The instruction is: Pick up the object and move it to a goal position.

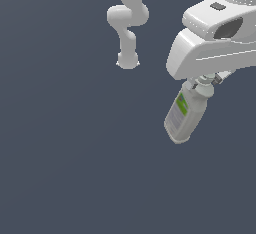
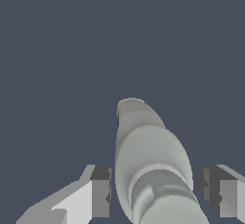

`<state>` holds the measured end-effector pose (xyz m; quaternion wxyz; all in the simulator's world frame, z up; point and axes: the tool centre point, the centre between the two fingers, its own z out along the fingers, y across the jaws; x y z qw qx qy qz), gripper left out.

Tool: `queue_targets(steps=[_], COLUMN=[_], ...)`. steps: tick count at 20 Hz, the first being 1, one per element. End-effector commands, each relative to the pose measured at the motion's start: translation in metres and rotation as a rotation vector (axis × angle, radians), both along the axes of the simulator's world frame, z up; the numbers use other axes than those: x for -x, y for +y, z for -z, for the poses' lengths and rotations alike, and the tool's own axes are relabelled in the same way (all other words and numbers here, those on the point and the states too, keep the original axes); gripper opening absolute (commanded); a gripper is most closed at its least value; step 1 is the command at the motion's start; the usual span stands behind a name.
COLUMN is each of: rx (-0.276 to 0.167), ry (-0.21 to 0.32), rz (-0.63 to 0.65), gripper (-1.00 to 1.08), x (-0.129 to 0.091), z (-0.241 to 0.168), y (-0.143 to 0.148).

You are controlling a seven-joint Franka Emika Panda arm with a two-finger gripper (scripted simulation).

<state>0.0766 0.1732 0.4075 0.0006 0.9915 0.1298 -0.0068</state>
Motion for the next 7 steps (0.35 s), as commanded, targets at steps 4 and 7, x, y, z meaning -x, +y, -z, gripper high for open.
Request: queue_targets(steps=[4, 7], rx=[-0.003, -0.003], ry=[-0.013, -0.013], rz=[0.0, 0.0], gripper=[-1.0, -1.0], x=[-0.0028, -0.0031], z=[-0.0118, -0.0123], y=[0.0026, 0.0029])
